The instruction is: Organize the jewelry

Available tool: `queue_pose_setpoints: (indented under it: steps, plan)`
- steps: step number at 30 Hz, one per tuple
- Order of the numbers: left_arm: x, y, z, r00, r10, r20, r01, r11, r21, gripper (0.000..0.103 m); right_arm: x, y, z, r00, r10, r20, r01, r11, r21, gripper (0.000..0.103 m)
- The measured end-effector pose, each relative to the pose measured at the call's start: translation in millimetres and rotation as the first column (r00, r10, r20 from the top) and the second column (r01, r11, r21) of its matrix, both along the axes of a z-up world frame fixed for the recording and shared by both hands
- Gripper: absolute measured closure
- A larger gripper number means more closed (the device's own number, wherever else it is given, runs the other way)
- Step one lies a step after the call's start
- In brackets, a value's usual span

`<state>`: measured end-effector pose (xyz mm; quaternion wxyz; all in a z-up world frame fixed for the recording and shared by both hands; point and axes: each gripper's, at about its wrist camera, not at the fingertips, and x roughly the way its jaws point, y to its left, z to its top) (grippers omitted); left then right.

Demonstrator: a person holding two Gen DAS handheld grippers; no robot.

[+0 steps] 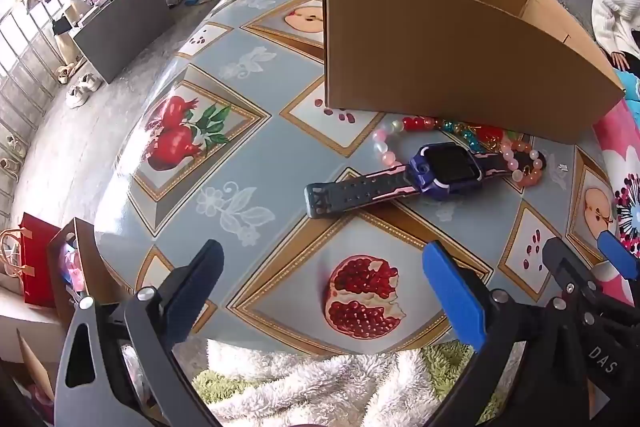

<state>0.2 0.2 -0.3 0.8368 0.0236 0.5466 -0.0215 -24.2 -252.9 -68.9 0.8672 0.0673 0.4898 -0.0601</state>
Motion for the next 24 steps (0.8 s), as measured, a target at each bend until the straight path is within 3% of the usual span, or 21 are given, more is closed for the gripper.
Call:
queue_pose_setpoints:
  steps: [24]
  plan:
    - [-4.4,5.0,0.6,1.0,-0.005,0.007,0.005,1.0,0.009,0.005,1.1,7.4,4.7,1.0,0.019,0.007,-0.019,1.0,0.0,0.008]
